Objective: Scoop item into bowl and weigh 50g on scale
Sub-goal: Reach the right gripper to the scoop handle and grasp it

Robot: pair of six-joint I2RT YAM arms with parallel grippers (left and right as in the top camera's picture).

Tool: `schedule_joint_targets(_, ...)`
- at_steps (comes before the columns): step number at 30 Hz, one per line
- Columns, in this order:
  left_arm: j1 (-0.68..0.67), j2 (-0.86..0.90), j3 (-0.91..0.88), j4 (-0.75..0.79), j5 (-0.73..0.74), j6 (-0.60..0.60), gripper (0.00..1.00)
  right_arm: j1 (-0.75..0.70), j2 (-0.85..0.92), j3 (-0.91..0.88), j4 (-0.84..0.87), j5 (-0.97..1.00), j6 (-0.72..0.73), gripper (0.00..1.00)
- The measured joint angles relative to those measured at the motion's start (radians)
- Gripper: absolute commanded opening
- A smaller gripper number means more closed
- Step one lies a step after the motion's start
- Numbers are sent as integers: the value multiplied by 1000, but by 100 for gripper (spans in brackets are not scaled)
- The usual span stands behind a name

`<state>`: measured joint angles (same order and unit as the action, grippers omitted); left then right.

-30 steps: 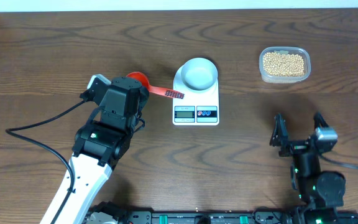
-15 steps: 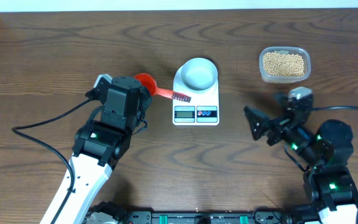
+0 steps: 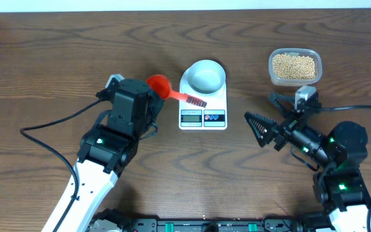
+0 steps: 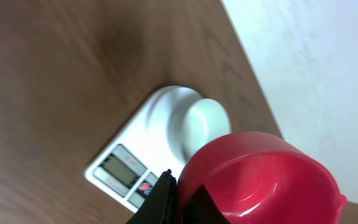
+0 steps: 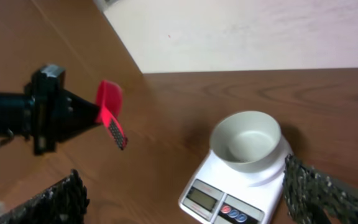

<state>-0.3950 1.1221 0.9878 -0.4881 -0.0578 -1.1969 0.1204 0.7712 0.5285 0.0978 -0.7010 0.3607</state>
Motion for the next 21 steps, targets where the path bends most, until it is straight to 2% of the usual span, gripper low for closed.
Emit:
schedule_joint_targets(3,-16,0,0,40,2,-6,7,18,48,0,69,-27,60,79)
schedule_joint_targets(6,-32,0,0,66,9,-10,7,55,116,1,173,-74,94,68)
schedule_joint_targets(16,-58,0,2,85,52,-30,7,194,351,3,483,-134,130,52)
schedule_joint_targets(21,-59,4,2,89,73,-34,7,231,414,3,559,-137,131,43)
